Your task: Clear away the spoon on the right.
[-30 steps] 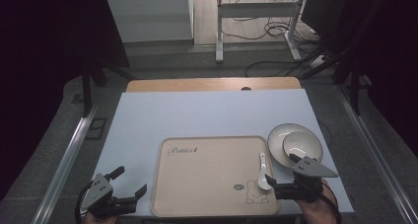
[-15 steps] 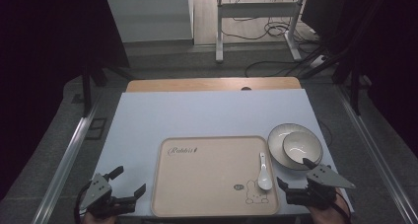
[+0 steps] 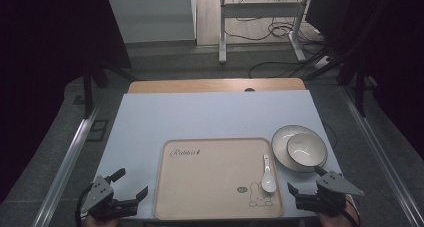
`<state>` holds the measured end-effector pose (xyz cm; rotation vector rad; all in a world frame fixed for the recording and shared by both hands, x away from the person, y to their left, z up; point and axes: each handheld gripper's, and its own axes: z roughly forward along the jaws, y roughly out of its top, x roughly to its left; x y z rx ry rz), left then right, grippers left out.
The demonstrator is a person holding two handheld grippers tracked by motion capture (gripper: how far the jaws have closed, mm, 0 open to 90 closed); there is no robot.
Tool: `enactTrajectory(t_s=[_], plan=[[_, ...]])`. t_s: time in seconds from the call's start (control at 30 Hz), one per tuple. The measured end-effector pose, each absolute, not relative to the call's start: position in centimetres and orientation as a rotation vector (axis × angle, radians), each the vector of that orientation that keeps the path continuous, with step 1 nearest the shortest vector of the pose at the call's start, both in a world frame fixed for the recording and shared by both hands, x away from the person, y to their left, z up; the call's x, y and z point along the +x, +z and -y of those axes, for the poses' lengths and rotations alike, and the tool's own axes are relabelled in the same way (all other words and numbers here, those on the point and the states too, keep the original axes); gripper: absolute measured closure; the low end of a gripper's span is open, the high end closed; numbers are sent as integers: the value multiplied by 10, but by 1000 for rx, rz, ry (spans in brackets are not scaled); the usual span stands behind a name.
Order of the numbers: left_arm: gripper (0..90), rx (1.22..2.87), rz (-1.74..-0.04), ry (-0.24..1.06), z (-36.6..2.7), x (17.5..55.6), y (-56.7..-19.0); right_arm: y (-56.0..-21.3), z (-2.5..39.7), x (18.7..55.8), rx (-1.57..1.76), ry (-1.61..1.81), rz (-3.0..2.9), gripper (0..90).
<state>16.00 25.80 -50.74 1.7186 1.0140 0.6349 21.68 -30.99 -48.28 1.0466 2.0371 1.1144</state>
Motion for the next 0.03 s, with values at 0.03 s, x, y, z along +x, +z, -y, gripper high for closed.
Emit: enactTrajectory(t_s=[0.03], plan=[[43, 1719, -1014, 635, -258, 160, -507, -483, 310, 217, 1047, 1114, -2037, 0]])
